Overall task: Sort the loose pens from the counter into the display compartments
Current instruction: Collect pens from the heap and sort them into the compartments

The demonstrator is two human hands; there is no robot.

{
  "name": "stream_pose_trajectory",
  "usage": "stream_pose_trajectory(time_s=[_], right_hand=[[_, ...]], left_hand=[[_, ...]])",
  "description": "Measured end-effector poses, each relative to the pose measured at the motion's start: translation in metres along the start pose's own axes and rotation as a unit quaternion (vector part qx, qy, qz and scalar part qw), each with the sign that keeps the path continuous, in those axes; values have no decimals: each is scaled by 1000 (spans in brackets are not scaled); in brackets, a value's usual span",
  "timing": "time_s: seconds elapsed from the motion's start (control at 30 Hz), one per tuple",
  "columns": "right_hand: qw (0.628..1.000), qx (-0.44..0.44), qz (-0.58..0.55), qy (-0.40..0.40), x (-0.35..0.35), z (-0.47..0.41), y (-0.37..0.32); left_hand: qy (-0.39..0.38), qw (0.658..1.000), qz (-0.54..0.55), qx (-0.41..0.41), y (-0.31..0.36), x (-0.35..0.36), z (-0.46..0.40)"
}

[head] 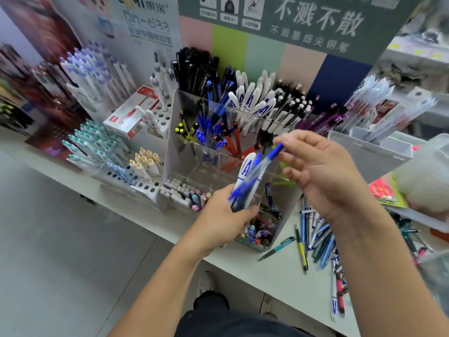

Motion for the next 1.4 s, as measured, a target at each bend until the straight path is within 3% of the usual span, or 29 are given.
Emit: stream_pose_trajectory(time_s=[0.1,0.2,0.47,0.6,0.67,0.73,0.8,0.87,0.9,0.97,1.17,1.4], right_hand=[[995,-34,-62,72,-20,-4,-12],[992,-53,-59,103,-34,-3,-11],[982,-44,-159,90,-33,8,-1],[988,-88,-97,81,-12,11,9],[984,-162,44,58,1,12,11],[925,-263,273,-5,25,14,16],[817,-359,447,-56,54,18,26],[753,-406,513,-67,72,15,31],[743,-415,523,-61,75,10,28],[755,-415,507,-27,75,-8,12],[882,-336,328,41,82,-60,-6],[834,-241,495,-36,100,-86,36]], left_hand=[[-18,989,139,-45,-4,3,2],[-37,956,283,-63,7,7,5],[1,971,240,-12,29,5,11],[22,966,258,1,18,-6,21],[59,951,303,-6,11,-19,24],[76,939,336,-13,5,-31,25],[77,935,346,-8,3,-38,26],[77,931,358,5,2,-46,28],[77,928,366,9,2,-49,28],[78,924,376,7,1,-60,28],[15,917,398,-36,-12,-77,16],[36,930,363,-37,-18,-86,8]])
Point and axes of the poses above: each hand's wrist, its own z-axis away from the middle knuckle, its own x-axis out of the palm, y = z × x, the point moved 5 cm from there along -z, towards the middle knuckle, and after that the axes turned 8 degrees about -x, right-handed, at the moved point
